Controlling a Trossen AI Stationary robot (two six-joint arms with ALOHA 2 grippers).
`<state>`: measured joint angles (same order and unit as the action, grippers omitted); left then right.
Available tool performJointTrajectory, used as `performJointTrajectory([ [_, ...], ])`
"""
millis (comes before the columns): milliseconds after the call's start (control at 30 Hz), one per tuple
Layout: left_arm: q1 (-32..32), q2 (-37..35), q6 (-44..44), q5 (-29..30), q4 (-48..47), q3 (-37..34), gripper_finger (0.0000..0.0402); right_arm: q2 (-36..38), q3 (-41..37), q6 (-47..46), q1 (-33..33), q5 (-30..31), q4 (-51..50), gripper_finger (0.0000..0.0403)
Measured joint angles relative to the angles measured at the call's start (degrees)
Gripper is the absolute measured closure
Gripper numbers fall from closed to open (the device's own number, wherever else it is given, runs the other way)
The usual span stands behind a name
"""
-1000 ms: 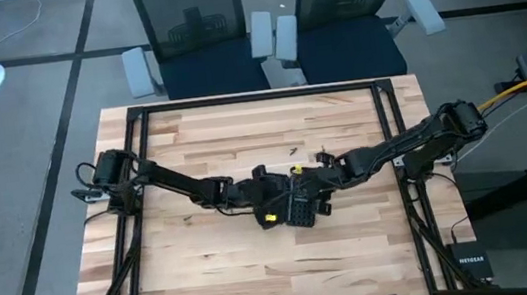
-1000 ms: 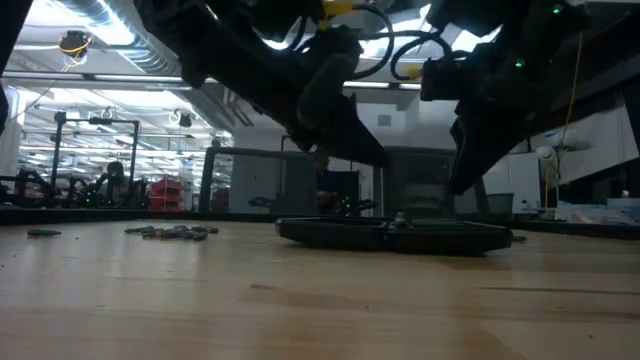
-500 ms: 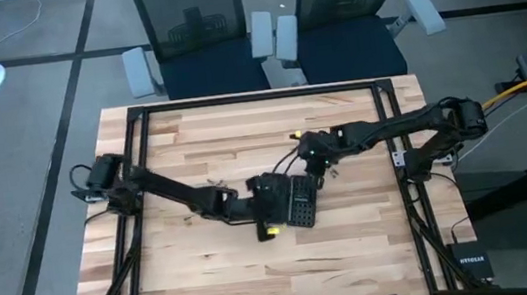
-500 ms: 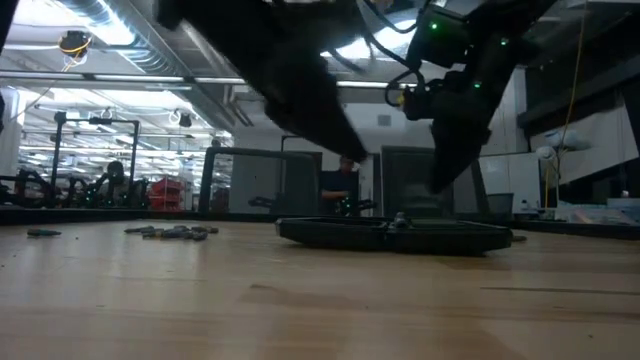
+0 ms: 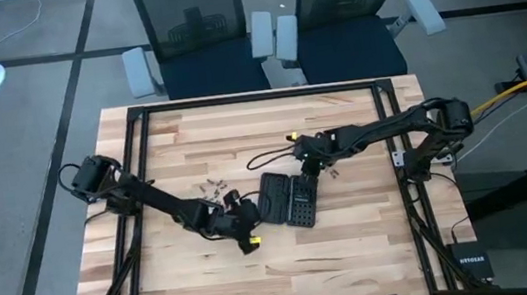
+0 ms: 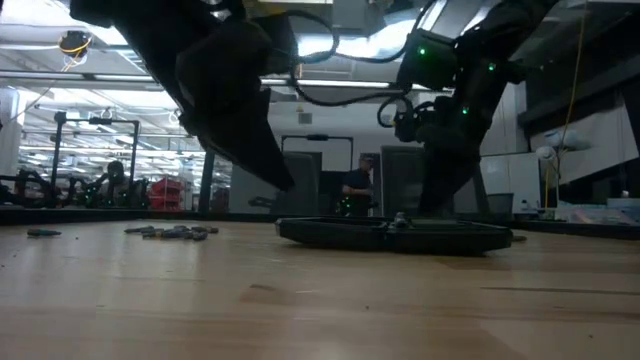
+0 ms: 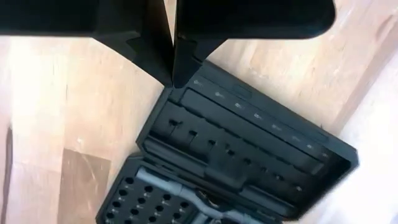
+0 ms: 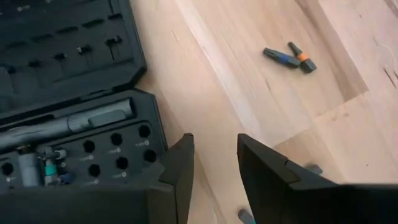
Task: Prefit tool cases
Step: Adjust the black prefit tool case
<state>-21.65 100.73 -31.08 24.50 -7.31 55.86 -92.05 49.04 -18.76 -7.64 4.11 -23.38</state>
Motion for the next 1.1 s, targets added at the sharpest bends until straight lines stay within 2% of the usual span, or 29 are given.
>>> performJointTrajectory([
  [333, 1.53, 1.92, 1.25, -13.74, 1.37, -0.02, 0.0401, -0.58, -0.02, -0.96, 0.07, 0.25, -0.82, 0.0281],
  [533, 2.48, 5.93, 4.5, -14.08, 4.75, -0.02, 0.0401, -0.9, -0.04, -3.35, 0.15, -0.15, -1.51, 0.0281],
  [767, 5.27, 7.67, 6.17, -11.09, 5.24, 0.11, 0.0401, -0.9, -0.25, -6.21, 0.3, -1.88, -2.0, 0.0281],
  [1100, 9.54, 7.62, 14.23, -10.68, 3.4, 0.11, 0.0401, -0.87, -2.1, -15.58, 7.24, -1.83, -2.62, 0.0281],
])
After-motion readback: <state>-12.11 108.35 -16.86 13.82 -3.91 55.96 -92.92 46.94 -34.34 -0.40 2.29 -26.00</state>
